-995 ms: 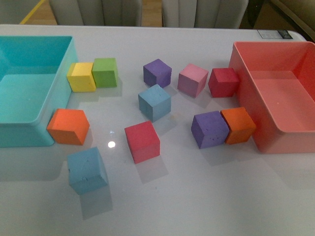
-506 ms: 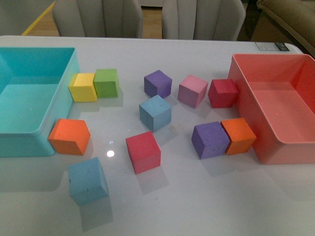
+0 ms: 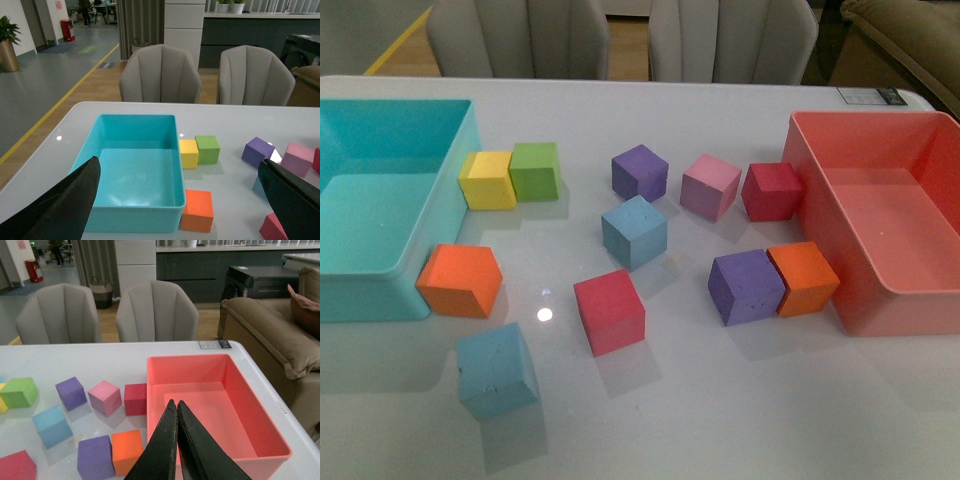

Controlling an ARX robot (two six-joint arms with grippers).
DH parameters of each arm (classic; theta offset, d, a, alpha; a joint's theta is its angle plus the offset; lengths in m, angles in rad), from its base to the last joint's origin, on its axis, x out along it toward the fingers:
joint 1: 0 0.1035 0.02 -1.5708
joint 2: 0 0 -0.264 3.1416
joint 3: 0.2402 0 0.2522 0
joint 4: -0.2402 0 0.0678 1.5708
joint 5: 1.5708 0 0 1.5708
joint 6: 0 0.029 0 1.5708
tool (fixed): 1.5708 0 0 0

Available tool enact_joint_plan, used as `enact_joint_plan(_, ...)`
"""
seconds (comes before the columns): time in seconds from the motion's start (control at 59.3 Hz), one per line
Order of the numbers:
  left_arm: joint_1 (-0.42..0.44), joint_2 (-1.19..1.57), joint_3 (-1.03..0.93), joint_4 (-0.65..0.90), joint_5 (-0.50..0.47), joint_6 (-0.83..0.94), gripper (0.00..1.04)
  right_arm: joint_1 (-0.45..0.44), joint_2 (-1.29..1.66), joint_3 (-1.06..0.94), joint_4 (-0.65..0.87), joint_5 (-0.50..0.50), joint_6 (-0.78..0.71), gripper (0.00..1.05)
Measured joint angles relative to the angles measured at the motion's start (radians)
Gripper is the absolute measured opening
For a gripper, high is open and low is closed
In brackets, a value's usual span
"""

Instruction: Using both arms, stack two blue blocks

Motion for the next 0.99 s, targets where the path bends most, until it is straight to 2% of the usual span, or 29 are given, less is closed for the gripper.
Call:
enact_joint_plan(0.59, 0.0, 0.0, 0.0, 0.0, 0.0, 0.0, 0.96, 0.0, -0.222, 0.0, -0.218, 0.0, 0.0, 0.02)
enact_joint_plan(0.691, 0.0, 0.0, 0.0, 0.0, 0.0, 0.0, 0.96, 0.0, -0.358, 0.0, -0.381, -0.002, 0.0, 0.02)
enact_joint_plan(0.961, 0.0, 0.0, 0.0, 0.0, 0.0, 0.0, 0.96, 0.0, -0.389, 0.0, -0.392, -0.002, 0.0, 0.02)
enact_joint_plan(0.995, 0.0, 0.0, 0.0, 0.0, 0.0, 0.0, 0.96, 0.0, -0.39, 0.0, -0.392, -0.002, 0.0, 0.07)
